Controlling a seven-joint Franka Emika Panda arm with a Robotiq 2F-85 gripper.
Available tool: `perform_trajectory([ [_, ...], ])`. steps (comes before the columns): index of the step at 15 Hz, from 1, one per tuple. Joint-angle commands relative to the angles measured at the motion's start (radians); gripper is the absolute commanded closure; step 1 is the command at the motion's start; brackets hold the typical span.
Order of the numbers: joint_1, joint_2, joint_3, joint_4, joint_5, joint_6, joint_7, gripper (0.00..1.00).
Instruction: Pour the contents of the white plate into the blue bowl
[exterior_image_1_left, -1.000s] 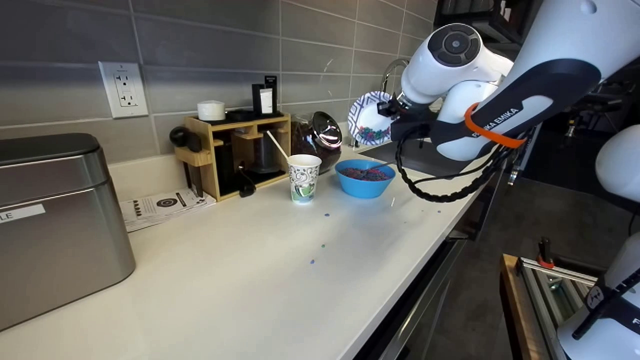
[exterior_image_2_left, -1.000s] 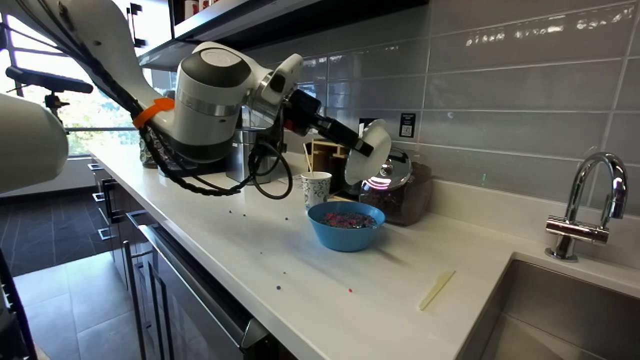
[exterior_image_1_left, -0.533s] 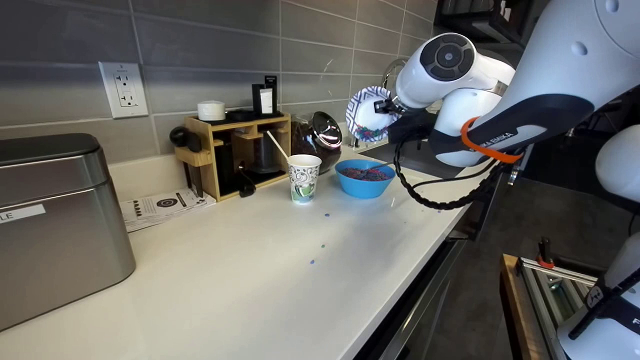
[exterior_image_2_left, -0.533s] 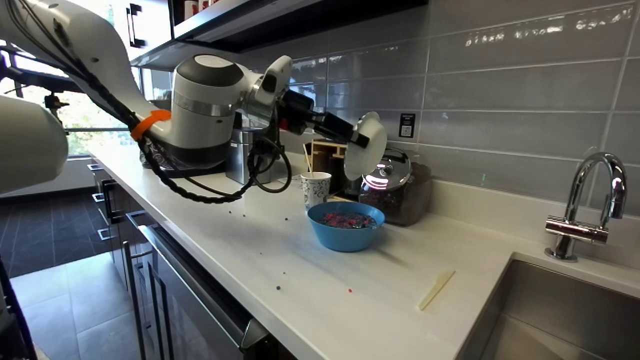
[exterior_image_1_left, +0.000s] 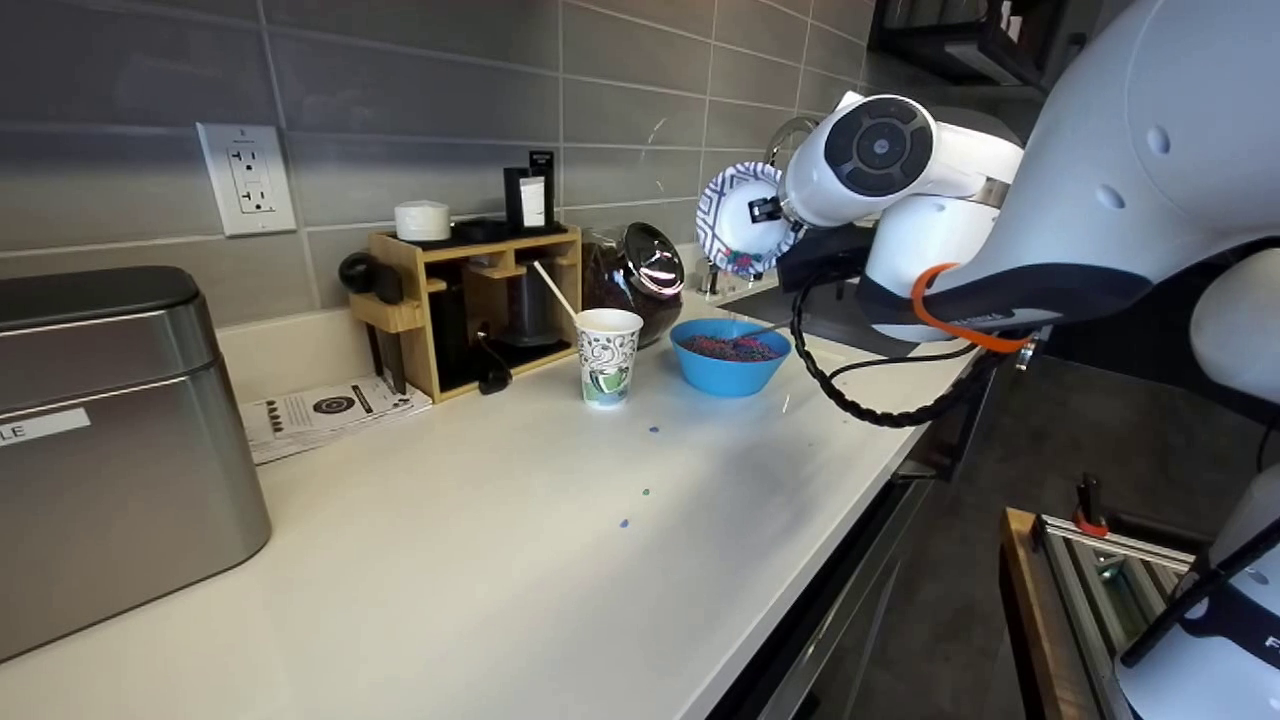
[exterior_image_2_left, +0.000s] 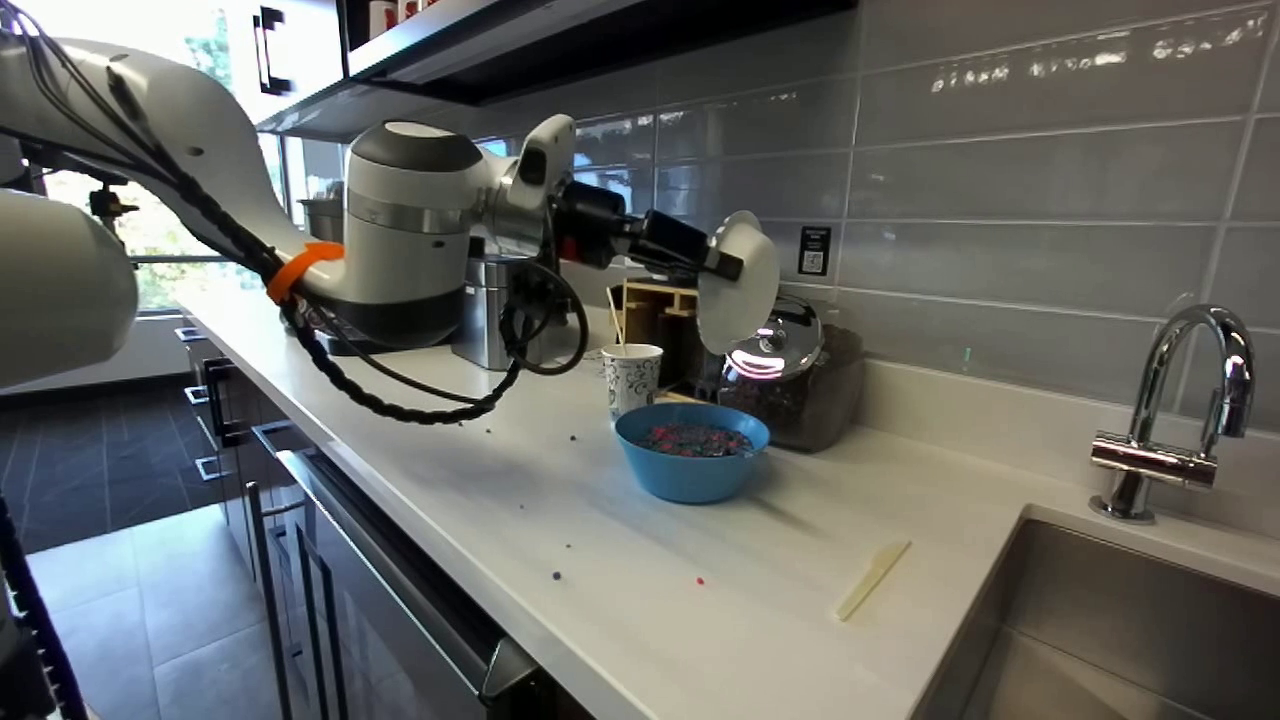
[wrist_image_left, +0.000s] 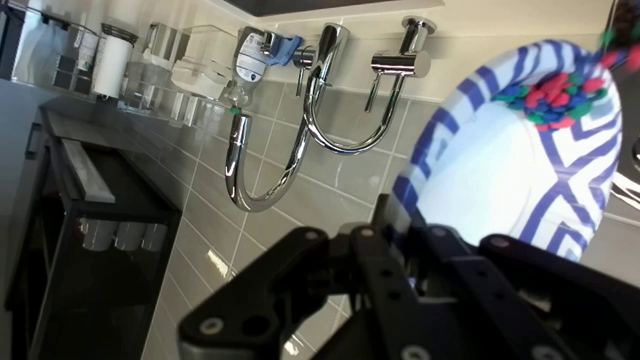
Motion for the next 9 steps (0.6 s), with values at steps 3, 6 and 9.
perform_trajectory([
  [3,-0.022,-0.110,0.043,-0.009,-0.001,0.044,0.048,0.99],
  [6,-0.021,-0.147,0.061,-0.010,0.001,0.052,0.061,0.99],
  [9,-0.019,-0.179,0.075,-0.010,0.000,0.061,0.071,0.99],
])
